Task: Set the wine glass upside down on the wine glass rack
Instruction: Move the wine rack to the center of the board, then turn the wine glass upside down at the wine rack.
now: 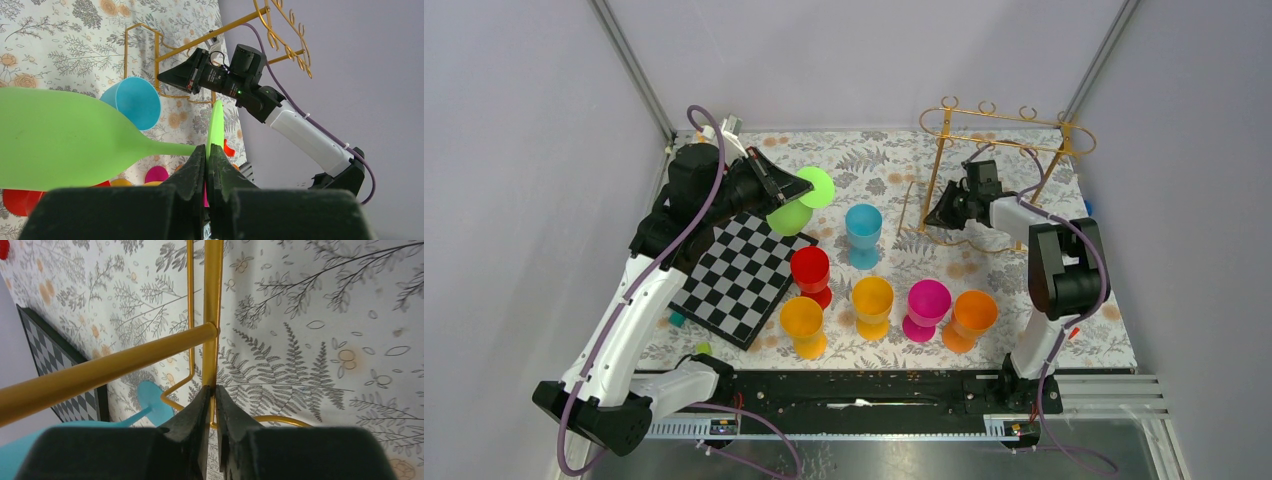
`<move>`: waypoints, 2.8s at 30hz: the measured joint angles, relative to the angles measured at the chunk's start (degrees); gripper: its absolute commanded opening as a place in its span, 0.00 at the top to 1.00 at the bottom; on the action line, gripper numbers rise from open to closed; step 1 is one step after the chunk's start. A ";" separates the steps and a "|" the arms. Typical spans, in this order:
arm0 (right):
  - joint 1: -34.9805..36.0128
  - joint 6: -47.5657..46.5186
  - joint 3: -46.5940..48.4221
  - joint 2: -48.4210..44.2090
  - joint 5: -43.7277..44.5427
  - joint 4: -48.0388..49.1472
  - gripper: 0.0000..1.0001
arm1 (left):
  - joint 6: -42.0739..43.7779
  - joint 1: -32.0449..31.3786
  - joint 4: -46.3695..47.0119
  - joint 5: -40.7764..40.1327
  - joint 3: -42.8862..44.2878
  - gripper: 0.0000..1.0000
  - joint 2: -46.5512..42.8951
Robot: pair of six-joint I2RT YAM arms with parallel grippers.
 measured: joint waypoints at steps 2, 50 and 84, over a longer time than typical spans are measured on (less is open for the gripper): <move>0.63 -0.24 0.00 0.00 -0.44 -0.35 0.77 | 0.00 0.00 0.02 -0.02 0.00 1.00 0.00; 1.05 35.17 -30.91 -79.28 2.10 -16.24 0.31 | -0.81 -4.90 4.44 9.97 -1.70 1.00 2.71; 1.05 34.21 -10.91 -66.20 -7.78 -7.28 0.27 | 0.63 -20.41 6.21 12.74 15.47 1.00 19.34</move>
